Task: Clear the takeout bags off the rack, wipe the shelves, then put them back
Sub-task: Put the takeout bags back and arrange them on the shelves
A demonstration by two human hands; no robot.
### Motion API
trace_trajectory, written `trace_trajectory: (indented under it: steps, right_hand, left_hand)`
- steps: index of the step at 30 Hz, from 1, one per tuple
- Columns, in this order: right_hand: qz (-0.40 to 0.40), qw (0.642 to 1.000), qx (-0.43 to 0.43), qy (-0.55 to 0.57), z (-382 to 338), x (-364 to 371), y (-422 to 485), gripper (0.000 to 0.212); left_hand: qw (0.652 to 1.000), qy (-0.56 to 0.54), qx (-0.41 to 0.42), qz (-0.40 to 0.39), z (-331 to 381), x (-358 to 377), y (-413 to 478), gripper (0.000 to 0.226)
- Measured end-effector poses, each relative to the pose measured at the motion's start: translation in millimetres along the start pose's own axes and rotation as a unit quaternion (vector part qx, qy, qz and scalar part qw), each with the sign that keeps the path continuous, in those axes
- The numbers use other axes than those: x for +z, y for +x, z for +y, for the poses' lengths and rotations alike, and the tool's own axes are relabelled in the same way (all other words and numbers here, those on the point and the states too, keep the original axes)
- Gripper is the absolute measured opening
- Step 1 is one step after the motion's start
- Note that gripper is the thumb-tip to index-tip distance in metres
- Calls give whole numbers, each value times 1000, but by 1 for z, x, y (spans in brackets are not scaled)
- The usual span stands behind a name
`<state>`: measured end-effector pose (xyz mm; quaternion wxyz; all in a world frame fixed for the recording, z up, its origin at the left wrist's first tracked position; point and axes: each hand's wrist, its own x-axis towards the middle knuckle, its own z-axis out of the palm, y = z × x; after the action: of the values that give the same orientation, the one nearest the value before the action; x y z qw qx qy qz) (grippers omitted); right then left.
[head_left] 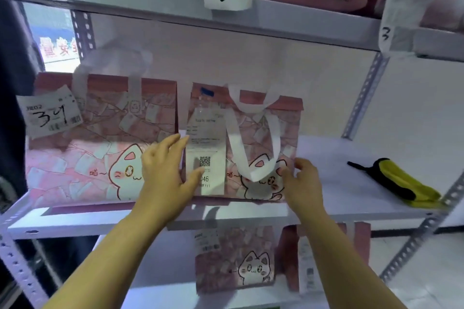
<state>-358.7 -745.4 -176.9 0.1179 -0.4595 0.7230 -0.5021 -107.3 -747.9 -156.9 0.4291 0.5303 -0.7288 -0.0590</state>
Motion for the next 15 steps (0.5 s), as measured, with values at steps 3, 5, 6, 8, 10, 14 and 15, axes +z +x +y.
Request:
trace_trajectory:
  steps: [3, 5, 6, 8, 10, 14, 15]
  right_hand:
    - [-10, 999, 2, 36, 9, -2, 15, 14]
    - [-18, 999, -6, 43, 14, -3, 23, 6]
    - [-20, 999, -9, 50, 17, -3, 27, 6]
    - [-15, 998, -11, 63, 23, -7, 34, 7]
    - [-5, 998, -11, 69, 31, -14, 41, 8]
    - [14, 996, -7, 91, 52, -34, 59, 10]
    - [21, 995, -6, 99, 58, -40, 64, 9]
  left_hand:
    - [1000, 15, -17, 17, 9, 12, 4, 64]
    - [999, 23, -24, 28, 13, 19, 6, 63]
    - [999, 24, -27, 36, 15, 23, 7, 62]
    - [998, 19, -34, 51, 20, 31, 9, 61]
    - [998, 8, -36, 48, 26, 40, 12, 61]
    - [999, -27, -20, 32, 43, 62, 18, 62]
    - [999, -38, -9, 31, 48, 69, 19, 61]
